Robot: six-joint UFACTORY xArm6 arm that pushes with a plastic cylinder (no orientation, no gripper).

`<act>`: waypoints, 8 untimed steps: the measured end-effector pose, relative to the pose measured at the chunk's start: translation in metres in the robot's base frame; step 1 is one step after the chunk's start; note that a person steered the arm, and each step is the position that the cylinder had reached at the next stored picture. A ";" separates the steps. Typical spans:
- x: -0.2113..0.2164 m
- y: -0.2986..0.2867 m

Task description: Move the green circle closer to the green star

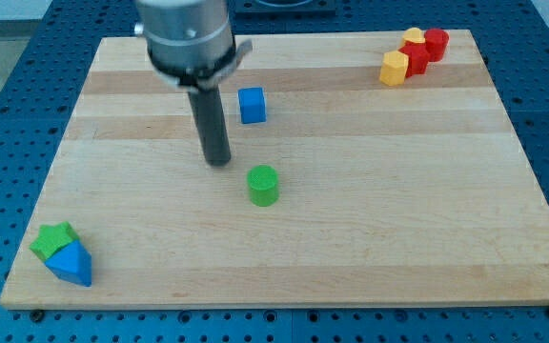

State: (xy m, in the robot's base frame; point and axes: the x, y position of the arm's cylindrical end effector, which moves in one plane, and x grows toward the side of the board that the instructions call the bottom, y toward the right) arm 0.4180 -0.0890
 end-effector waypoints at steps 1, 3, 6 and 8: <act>-0.049 0.019; 0.050 0.108; 0.113 0.089; 0.088 0.089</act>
State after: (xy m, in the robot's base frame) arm 0.5059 -0.0003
